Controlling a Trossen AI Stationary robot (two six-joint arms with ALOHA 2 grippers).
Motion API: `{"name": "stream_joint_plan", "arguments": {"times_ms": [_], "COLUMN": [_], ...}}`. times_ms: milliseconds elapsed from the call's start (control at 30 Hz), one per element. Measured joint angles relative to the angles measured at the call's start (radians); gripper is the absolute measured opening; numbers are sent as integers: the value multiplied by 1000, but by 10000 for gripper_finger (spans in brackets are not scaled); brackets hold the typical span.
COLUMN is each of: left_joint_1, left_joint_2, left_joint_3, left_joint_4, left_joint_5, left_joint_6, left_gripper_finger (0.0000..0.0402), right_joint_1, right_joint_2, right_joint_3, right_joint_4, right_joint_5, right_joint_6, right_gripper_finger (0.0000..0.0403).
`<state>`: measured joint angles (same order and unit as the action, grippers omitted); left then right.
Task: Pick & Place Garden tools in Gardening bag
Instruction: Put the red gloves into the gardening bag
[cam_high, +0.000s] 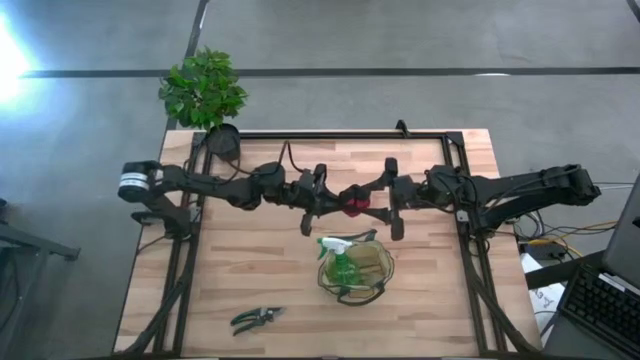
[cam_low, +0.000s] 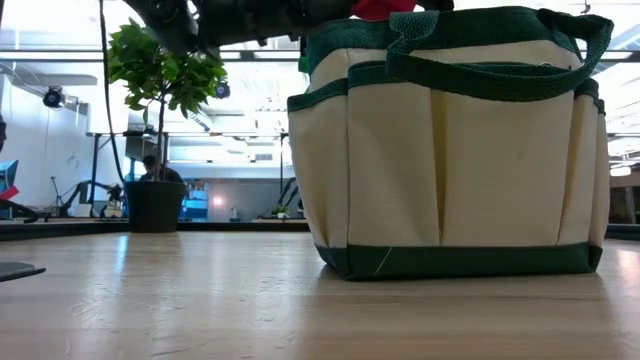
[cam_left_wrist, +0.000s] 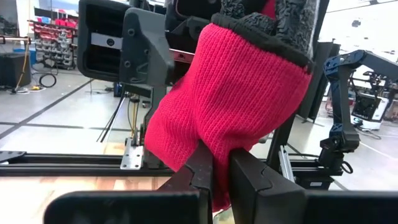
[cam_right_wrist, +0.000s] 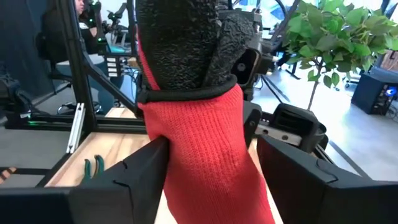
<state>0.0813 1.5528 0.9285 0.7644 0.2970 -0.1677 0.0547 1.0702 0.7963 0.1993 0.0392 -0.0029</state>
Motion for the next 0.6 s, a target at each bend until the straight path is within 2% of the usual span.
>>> {"name": "stream_joint_plan", "arguments": {"times_ms": [200,467,600], "left_joint_1": [5,6,7], "left_joint_2": [5,4,0], "left_joint_3": [9,9,9], "left_joint_4": [-2,-5,-5], "left_joint_5": [7,9,3], "left_joint_6": [0,-1,-43], "left_gripper_finger": [31,51,76], "right_joint_1": [3,5,6], "right_joint_2": [0,0,-12], "right_joint_3": [0,0,0], "right_joint_4": [14,15,11], "right_joint_5": [-64,-69,-46], "right_joint_6": [6,-27,-26], "right_gripper_finger": [174,28,24]}}
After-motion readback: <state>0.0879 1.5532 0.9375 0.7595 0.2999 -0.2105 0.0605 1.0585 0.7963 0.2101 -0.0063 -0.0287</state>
